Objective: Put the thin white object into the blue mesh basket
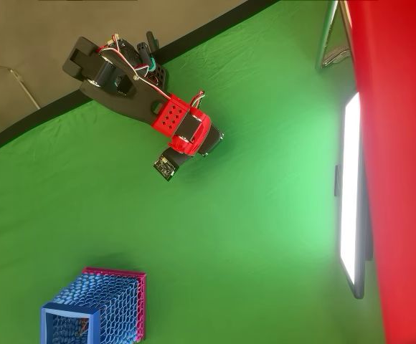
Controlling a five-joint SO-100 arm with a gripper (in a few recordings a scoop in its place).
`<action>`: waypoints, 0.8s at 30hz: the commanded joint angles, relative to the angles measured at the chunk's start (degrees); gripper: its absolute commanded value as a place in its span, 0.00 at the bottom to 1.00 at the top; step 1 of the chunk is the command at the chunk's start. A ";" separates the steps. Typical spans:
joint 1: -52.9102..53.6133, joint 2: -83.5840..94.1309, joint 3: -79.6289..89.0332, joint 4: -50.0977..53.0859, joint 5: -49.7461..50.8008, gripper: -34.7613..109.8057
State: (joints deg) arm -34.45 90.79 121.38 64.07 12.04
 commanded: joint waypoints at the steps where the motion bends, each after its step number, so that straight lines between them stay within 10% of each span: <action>1: -0.70 0.00 -2.02 -0.53 0.09 0.33; 24: -1.93 -4.22 -3.69 -1.41 0.44 0.32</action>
State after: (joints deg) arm -36.12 86.48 119.53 62.93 12.04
